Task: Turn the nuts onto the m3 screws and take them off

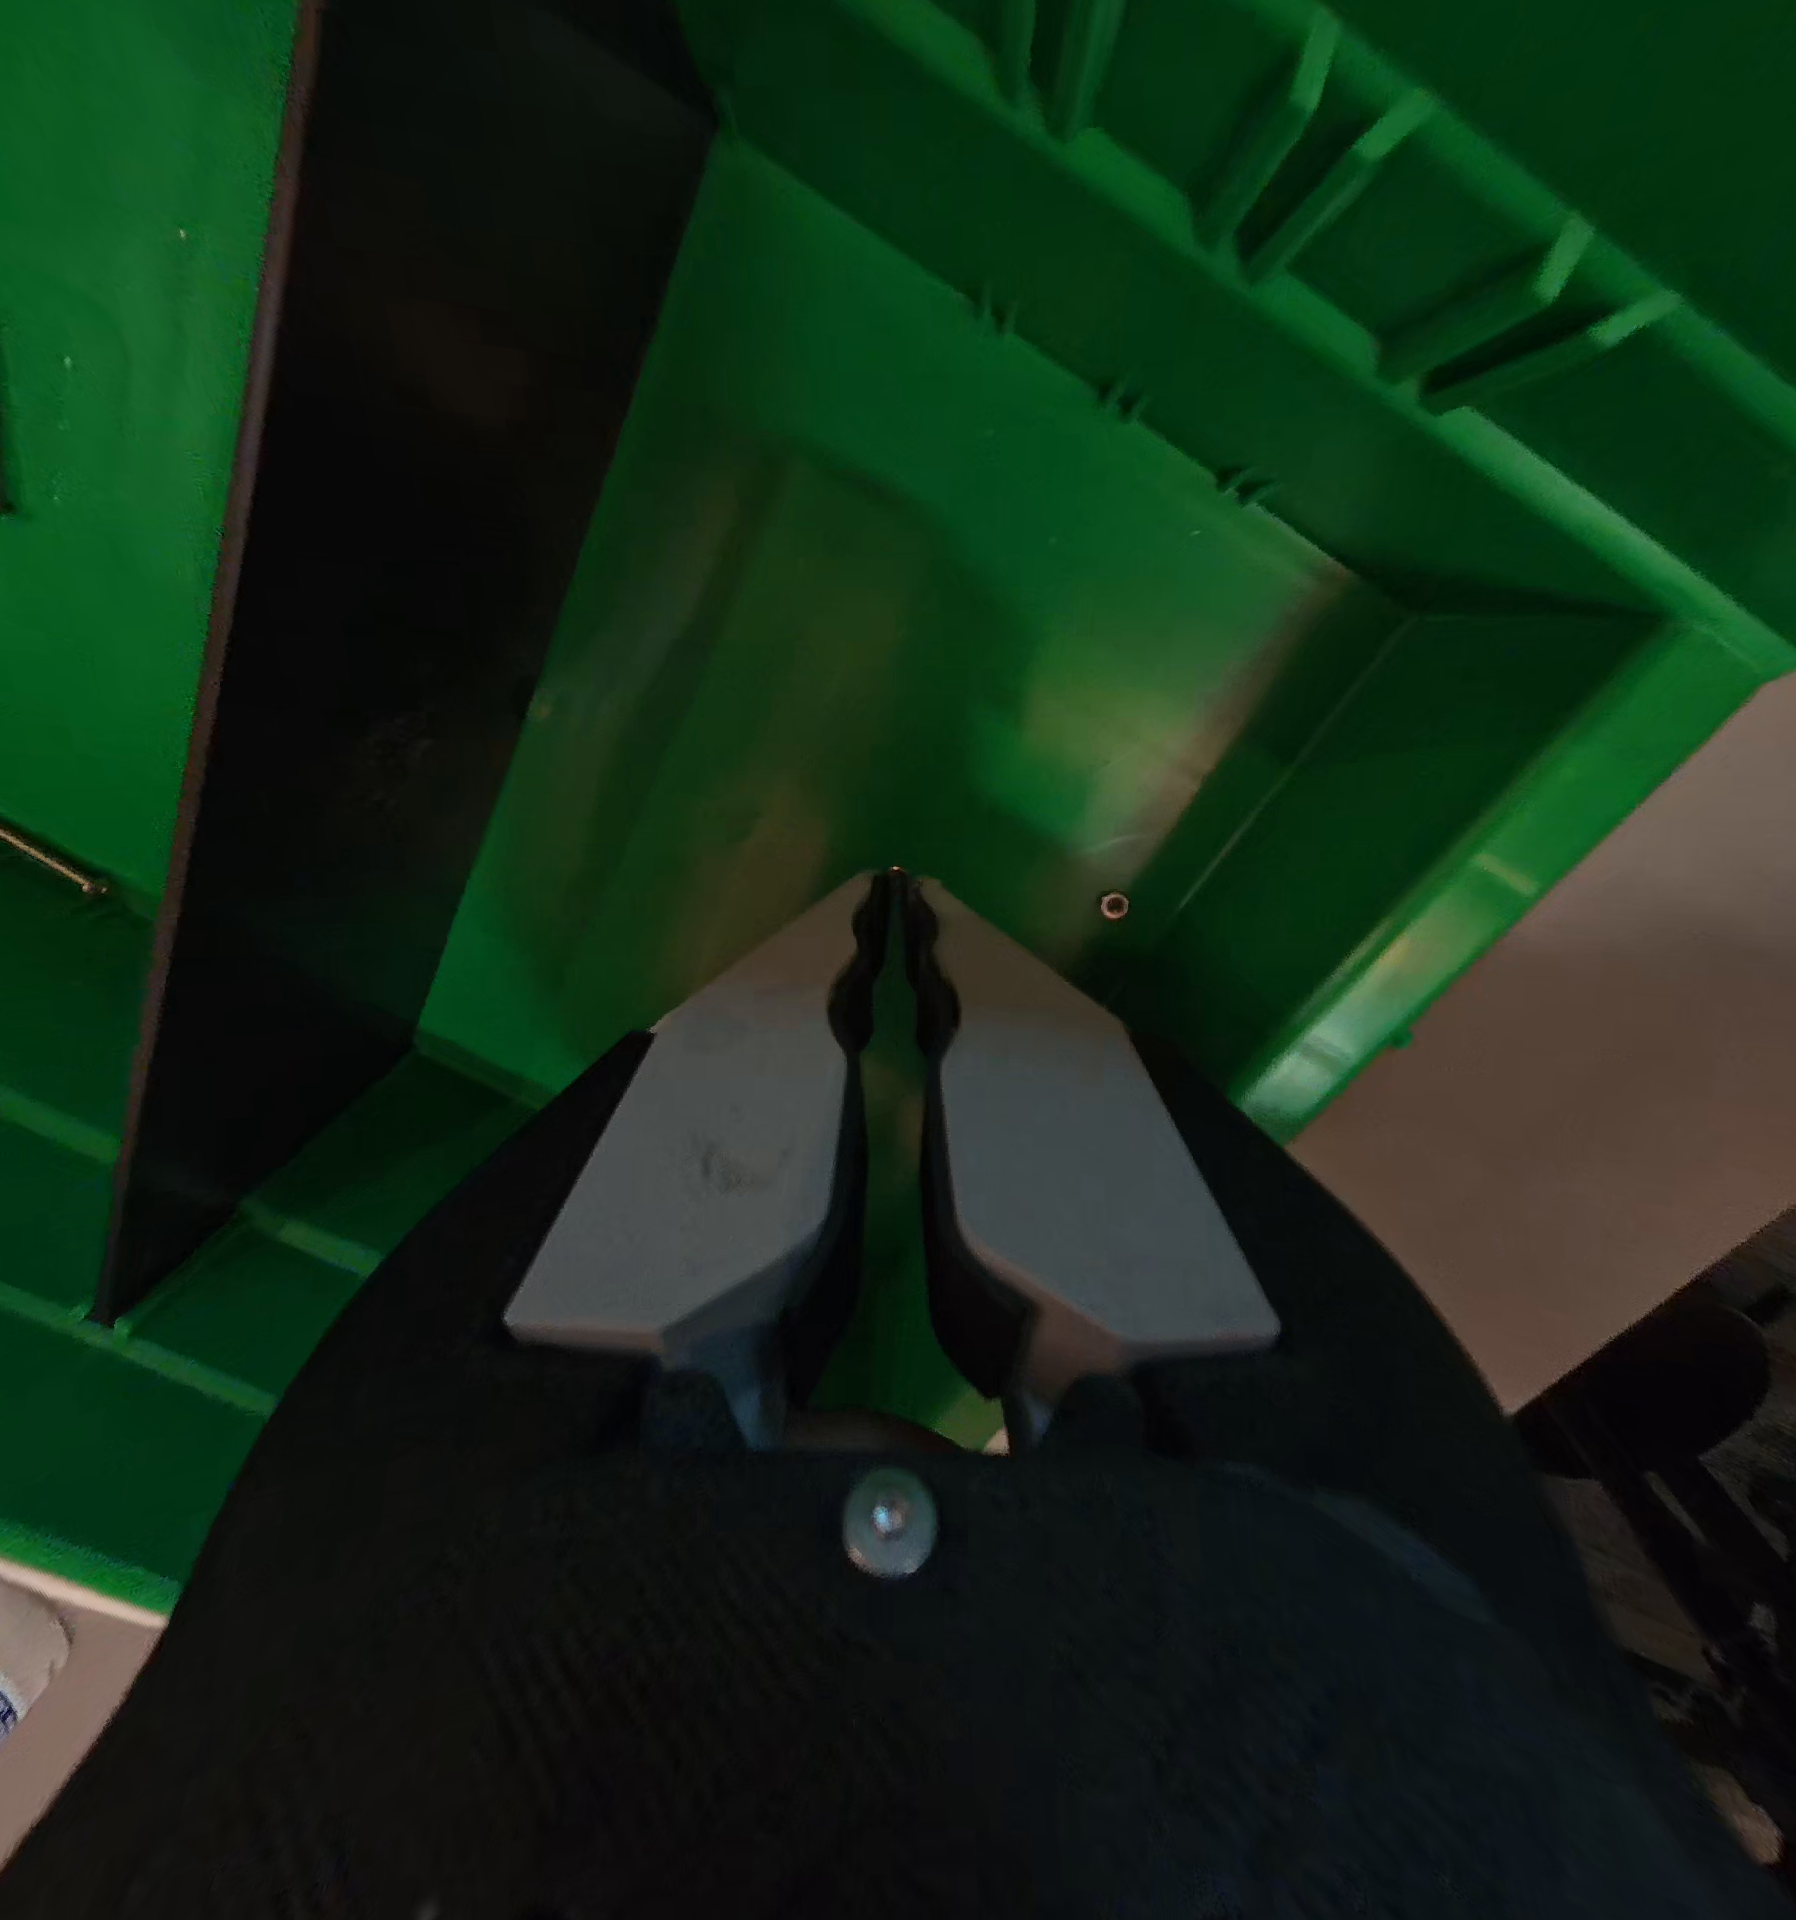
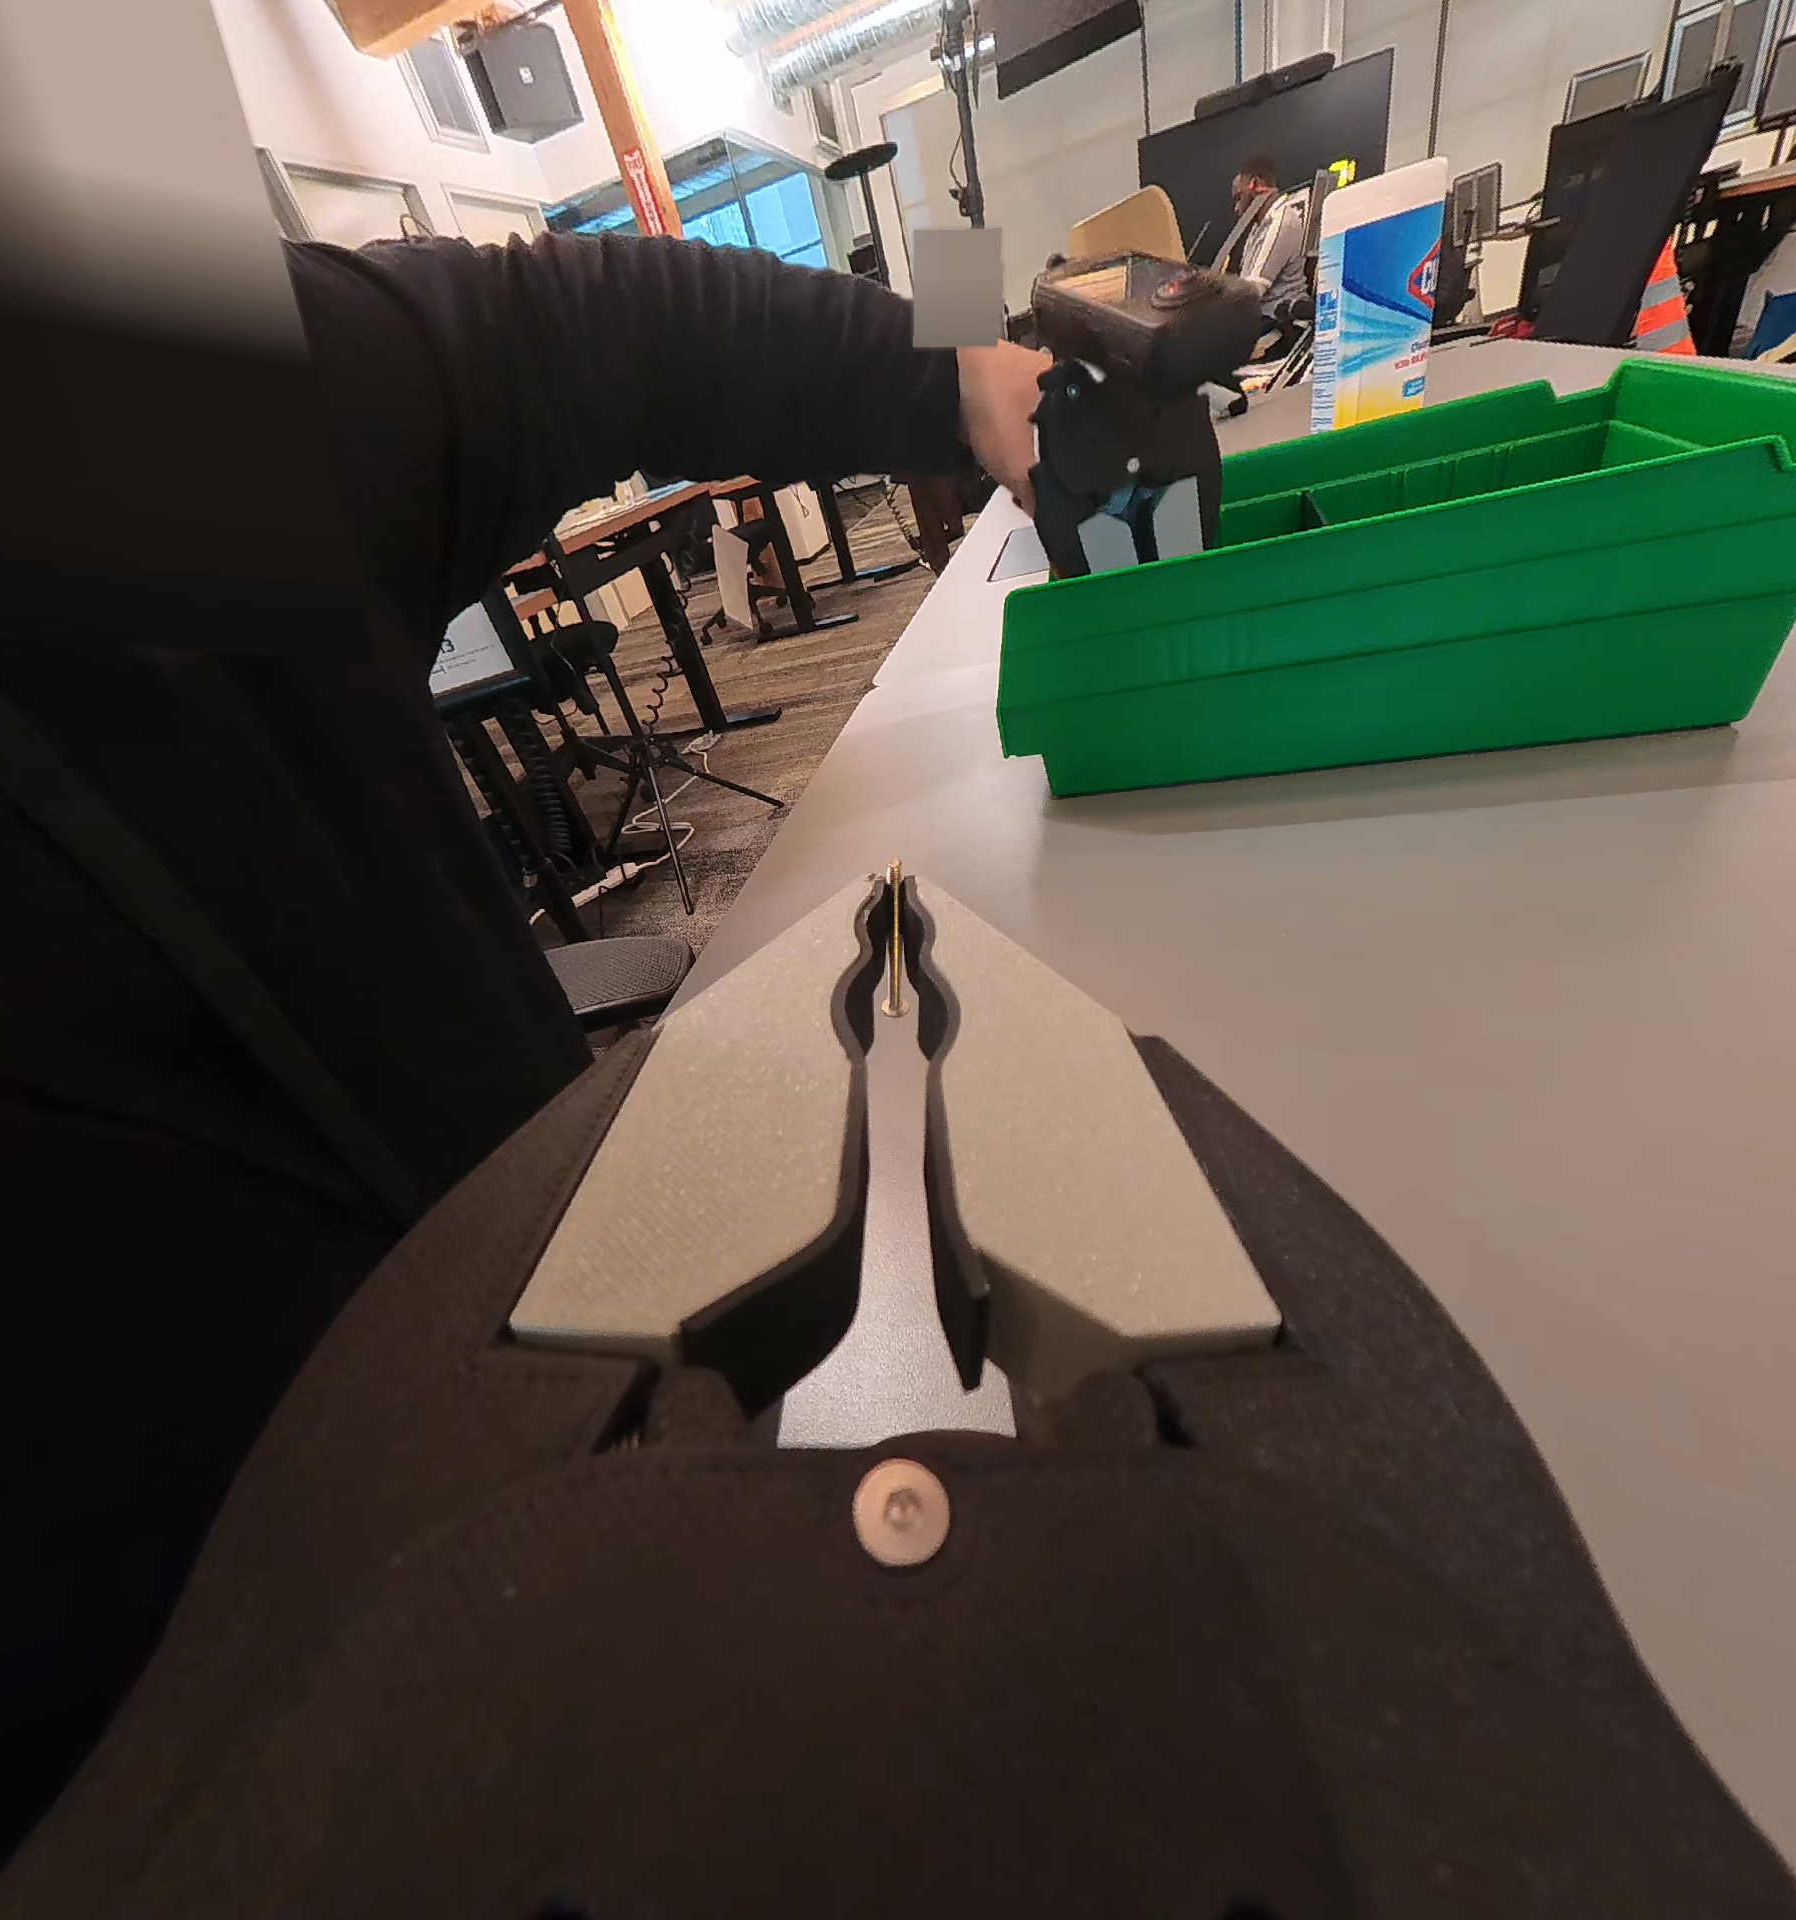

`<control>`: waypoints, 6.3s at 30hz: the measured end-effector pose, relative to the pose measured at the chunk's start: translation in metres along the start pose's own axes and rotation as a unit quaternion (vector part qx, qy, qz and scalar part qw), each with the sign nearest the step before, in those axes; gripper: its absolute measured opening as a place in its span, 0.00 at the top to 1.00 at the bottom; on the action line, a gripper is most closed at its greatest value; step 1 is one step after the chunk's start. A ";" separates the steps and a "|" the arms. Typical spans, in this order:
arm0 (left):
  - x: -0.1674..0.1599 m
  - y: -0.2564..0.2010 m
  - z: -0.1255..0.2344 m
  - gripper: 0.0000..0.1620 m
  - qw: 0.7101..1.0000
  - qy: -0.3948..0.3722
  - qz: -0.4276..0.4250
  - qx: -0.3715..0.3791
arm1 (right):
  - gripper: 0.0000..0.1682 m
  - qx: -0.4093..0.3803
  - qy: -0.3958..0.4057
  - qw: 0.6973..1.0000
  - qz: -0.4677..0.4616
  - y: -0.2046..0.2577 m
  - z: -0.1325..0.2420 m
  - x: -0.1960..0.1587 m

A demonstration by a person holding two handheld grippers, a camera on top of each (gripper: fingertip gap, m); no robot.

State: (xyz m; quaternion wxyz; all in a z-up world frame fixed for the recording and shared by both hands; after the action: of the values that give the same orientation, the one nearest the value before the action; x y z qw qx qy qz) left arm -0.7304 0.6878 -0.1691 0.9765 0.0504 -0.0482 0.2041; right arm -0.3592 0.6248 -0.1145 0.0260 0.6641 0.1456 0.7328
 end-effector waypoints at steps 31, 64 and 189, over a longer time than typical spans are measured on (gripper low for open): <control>0.052 -0.067 0.126 1.00 0.988 -0.109 -0.028 0.103 | 1.00 -0.138 0.178 0.974 0.041 -0.019 -0.004 -0.019; 0.270 -0.145 0.055 1.00 0.809 -0.575 -0.082 -0.093 | 0.98 -0.183 0.224 0.957 0.006 -0.049 0.028 -0.039; 0.269 -0.144 0.036 1.00 0.751 -0.640 -0.141 0.083 | 0.96 -0.004 -0.057 0.977 -0.207 -0.051 0.023 0.009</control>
State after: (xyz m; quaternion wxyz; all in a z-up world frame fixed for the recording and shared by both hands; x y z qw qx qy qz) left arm -0.4295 0.6581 -0.1136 0.7266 0.2567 -0.6371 -0.0131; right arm -0.3454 0.6796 -0.1165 0.1882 0.6605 0.2750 0.6728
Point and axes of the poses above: each gripper's, where its closed fingertips meet, z back along the fingers, x out of its top, y = z × x across the jaws, the point moved 5 cm from there along z, back along the fingers, and after that the axes turned 2 degrees about y, right-handed, at the moved point
